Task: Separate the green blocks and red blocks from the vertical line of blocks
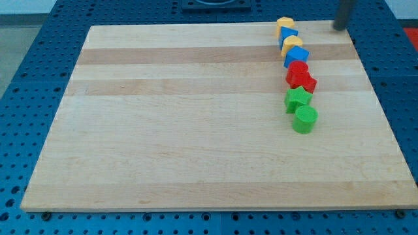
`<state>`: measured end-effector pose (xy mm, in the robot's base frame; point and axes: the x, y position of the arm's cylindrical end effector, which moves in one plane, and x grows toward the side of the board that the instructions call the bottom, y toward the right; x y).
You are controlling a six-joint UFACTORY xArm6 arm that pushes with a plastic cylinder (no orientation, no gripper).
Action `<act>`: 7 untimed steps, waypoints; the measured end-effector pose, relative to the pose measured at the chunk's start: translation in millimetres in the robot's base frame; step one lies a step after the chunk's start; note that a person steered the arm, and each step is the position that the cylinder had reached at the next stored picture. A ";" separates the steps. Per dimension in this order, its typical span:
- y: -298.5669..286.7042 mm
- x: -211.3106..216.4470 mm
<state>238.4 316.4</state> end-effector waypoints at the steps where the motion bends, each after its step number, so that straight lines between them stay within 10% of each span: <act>1: 1.6 45.3; 3: 21.1 208.0; 5: -202.3 336.8; 7: -240.6 273.4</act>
<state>511.8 75.8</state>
